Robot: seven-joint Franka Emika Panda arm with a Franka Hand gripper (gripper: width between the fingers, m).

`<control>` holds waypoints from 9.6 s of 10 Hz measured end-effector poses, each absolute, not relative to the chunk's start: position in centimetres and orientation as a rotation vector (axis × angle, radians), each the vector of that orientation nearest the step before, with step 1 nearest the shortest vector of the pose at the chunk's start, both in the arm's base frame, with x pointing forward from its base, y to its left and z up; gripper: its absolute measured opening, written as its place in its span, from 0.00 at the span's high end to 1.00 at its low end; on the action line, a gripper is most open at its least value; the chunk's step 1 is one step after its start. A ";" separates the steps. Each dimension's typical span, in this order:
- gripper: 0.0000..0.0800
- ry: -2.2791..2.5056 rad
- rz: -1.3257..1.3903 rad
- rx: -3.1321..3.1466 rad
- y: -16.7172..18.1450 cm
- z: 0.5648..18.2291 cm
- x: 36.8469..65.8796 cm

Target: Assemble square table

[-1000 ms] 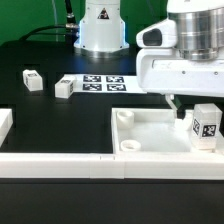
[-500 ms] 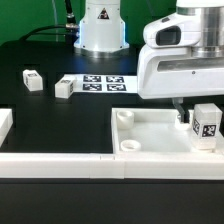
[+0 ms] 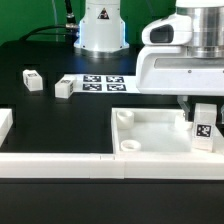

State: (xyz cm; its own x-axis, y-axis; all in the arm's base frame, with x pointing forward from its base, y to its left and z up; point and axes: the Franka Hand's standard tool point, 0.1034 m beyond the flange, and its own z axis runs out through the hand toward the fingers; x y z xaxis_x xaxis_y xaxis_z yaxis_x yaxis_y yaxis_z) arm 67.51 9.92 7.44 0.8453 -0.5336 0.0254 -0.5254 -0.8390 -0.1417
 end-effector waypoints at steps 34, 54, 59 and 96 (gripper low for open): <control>0.64 2.008 0.067 -2.147 10.9 7.2 67.5; 0.63 1.060 -0.067 -2.809 10.6 6.9 67.3; 0.63 2.154 0.003 -1.946 11.1 6.9 67.5; 0.20 1.188 -0.120 -2.726 10.3 11.8 68.2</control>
Offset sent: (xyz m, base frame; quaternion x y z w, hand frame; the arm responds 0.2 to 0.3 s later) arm 0.0138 0.0318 0.0115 0.1147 -0.1075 0.4394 0.8844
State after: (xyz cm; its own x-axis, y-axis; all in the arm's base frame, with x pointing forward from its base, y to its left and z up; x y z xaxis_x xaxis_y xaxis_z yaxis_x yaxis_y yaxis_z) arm 68.25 10.33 11.76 0.6802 -0.7330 0.0075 -0.7197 -0.6698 -0.1827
